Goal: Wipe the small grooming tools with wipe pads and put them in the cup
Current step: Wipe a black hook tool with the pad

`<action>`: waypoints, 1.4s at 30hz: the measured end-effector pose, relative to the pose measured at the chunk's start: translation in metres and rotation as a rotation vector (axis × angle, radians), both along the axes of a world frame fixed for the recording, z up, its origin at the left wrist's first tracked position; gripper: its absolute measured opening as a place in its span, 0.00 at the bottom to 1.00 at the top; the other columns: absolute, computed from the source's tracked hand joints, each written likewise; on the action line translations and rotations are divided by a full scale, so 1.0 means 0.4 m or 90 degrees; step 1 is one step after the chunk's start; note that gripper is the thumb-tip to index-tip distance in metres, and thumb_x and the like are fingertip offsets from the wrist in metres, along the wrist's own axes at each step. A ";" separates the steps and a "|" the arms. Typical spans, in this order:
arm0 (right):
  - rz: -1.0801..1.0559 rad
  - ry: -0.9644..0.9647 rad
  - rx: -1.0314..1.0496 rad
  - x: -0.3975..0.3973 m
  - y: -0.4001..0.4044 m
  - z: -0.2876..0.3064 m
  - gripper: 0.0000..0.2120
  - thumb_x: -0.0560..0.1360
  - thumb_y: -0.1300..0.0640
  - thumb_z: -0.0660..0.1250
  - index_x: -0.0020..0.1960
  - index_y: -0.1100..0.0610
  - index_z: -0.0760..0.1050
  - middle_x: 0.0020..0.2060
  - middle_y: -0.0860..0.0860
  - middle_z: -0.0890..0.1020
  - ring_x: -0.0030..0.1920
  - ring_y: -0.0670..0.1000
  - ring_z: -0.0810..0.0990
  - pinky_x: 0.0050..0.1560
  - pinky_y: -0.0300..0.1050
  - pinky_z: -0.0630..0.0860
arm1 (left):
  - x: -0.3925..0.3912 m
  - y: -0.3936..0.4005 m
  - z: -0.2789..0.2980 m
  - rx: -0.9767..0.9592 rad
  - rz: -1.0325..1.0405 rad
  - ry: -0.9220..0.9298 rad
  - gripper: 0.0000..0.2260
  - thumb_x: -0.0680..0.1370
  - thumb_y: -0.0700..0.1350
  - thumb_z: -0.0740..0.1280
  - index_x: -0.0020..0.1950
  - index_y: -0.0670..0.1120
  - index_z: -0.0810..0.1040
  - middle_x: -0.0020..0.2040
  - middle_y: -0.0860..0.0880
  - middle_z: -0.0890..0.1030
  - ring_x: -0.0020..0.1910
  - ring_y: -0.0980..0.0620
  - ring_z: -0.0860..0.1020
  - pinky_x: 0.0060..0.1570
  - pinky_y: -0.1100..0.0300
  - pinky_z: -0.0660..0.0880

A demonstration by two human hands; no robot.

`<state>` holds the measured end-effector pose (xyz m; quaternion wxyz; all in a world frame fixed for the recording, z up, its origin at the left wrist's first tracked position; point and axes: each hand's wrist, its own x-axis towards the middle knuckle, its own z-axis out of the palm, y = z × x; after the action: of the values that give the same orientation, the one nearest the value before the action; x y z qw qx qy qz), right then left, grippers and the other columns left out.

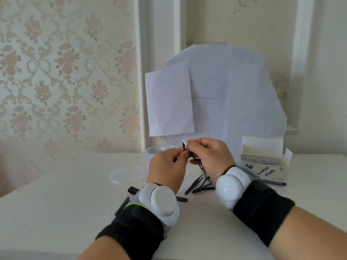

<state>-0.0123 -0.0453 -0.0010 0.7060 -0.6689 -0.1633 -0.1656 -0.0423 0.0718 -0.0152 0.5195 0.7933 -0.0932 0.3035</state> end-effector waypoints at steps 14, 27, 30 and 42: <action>-0.087 -0.100 0.004 0.005 -0.019 0.004 0.05 0.76 0.54 0.71 0.44 0.50 0.85 0.38 0.46 0.87 0.37 0.42 0.80 0.46 0.43 0.81 | 0.002 -0.001 0.001 -0.013 0.036 0.001 0.11 0.79 0.46 0.63 0.43 0.47 0.83 0.21 0.56 0.66 0.28 0.52 0.66 0.43 0.45 0.79; -0.090 -0.194 -0.151 0.010 -0.009 -0.002 0.04 0.75 0.52 0.72 0.47 0.49 0.86 0.45 0.42 0.86 0.48 0.37 0.82 0.50 0.28 0.73 | 0.012 0.008 -0.004 0.057 0.053 -0.020 0.16 0.79 0.47 0.63 0.31 0.49 0.75 0.24 0.54 0.69 0.28 0.53 0.68 0.33 0.58 0.68; -0.077 -0.182 -0.202 0.008 0.000 -0.007 0.06 0.74 0.49 0.73 0.46 0.49 0.86 0.42 0.42 0.86 0.48 0.38 0.82 0.52 0.32 0.75 | 0.009 0.007 -0.002 0.066 0.054 -0.023 0.18 0.80 0.47 0.61 0.31 0.43 0.72 0.26 0.48 0.70 0.28 0.51 0.67 0.33 0.56 0.67; -0.144 -0.167 -0.230 0.002 0.000 0.000 0.04 0.74 0.51 0.73 0.41 0.48 0.79 0.40 0.40 0.82 0.46 0.36 0.79 0.44 0.25 0.70 | 0.002 0.002 -0.002 0.085 0.030 -0.008 0.17 0.80 0.47 0.61 0.33 0.40 0.73 0.29 0.44 0.72 0.29 0.51 0.67 0.33 0.54 0.68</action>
<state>-0.0114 -0.0454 -0.0012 0.5245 -0.7711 -0.2047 -0.2973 -0.0413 0.0728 -0.0160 0.4574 0.8263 -0.0975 0.3138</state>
